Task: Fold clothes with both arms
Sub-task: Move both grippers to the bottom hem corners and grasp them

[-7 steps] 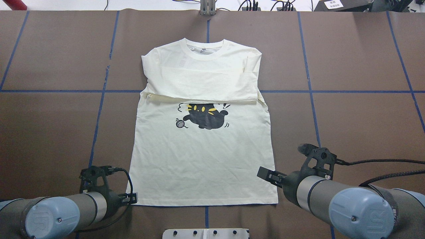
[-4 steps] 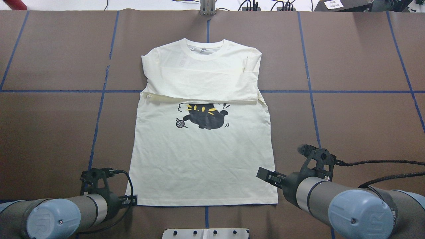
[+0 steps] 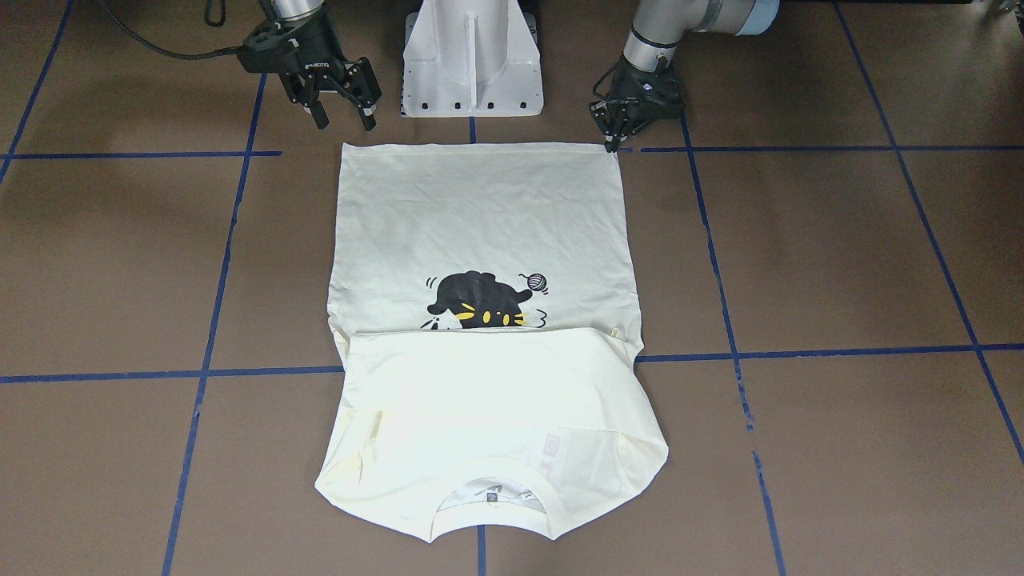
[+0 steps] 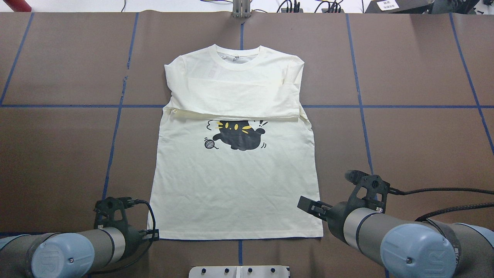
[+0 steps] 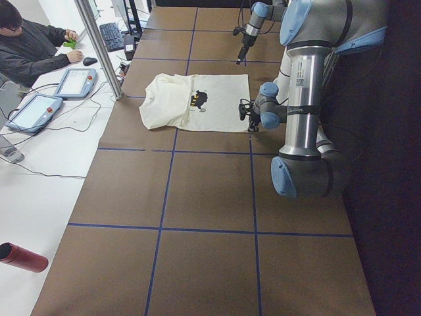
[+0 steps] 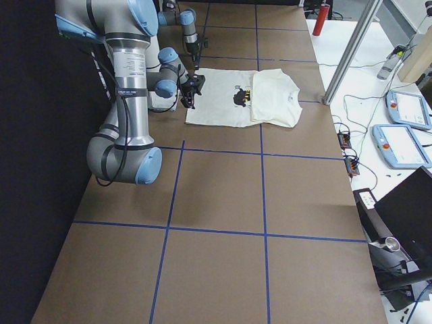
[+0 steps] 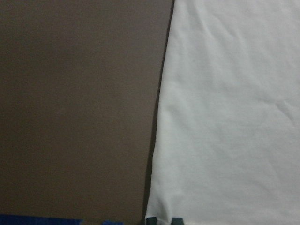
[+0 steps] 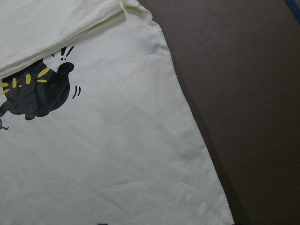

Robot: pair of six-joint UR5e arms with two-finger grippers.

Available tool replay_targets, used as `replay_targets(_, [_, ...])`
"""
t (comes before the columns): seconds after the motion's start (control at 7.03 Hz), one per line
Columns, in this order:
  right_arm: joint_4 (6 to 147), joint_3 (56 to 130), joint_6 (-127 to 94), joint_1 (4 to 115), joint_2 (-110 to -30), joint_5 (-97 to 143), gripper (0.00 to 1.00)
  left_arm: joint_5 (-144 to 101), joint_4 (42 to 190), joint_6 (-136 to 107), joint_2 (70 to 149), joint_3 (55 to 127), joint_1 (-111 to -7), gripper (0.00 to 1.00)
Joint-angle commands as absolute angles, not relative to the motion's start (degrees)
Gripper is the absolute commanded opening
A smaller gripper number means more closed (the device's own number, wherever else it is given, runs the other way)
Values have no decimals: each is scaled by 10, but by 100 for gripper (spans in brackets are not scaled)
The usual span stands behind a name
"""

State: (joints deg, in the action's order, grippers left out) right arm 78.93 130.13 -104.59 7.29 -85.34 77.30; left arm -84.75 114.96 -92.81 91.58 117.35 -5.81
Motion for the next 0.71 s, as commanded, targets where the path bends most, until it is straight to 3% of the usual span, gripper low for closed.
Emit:
replay_targets(0.0, [789,1296,-1046,60,-853,759,91,-847,1144,-927,917,1179,-59,0])
replay_targets(0.28, [793,1277,-1133,18,-857,736,70,-848,1138,-926,926,1186,-59,0])
replay_targets(0.57, [815,1258,-1136,-11,-879,710,67,-850,1138,-926,931,1199,-59,0])
